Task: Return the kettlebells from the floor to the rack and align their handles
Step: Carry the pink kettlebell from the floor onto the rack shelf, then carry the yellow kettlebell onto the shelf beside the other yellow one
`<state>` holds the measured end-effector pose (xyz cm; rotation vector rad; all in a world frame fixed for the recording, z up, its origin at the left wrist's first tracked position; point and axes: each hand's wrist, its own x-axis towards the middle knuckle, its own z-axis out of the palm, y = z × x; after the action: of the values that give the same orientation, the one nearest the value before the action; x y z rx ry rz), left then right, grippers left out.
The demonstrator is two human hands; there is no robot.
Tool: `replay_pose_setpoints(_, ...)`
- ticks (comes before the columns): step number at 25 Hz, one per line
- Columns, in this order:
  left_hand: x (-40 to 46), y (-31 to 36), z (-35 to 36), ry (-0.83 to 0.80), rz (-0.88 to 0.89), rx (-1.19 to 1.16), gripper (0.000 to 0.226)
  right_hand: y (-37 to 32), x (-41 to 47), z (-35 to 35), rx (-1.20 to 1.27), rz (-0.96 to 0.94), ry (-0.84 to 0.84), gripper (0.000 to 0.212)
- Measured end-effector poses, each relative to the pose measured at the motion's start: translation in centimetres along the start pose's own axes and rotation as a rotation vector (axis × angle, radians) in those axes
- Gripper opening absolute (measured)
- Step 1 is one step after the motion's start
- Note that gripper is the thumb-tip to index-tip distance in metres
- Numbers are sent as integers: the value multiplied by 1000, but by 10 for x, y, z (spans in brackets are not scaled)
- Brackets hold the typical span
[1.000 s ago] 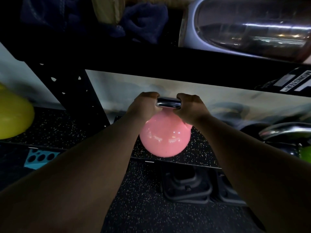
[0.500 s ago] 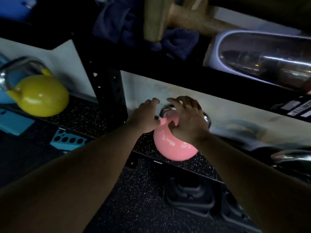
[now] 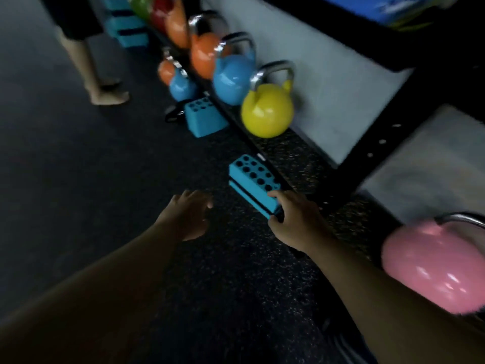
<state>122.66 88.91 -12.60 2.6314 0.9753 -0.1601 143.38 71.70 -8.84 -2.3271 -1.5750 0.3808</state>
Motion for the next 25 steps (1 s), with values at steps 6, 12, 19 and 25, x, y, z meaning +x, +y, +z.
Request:
replay_pose_setpoints(6, -172, -199, 34, -22, -222, -54, 44, -221, 28, 151, 42, -287, -207, 50)
replay_pose_setpoints(12, -392, -397, 62, -79, -597, -128, 50, -457, -9, 313, 38, -454, -472, 48)
replay_pose_setpoints(19, -597, -541, 140, -181, -987, -160, 60, -631, -67, 477, 34, -611, -717, 44)
replay_pose_setpoints(25, -620, -575, 226, -293, -905, -279, 71, -649, -109, 594, -144, -682, -935, 49)
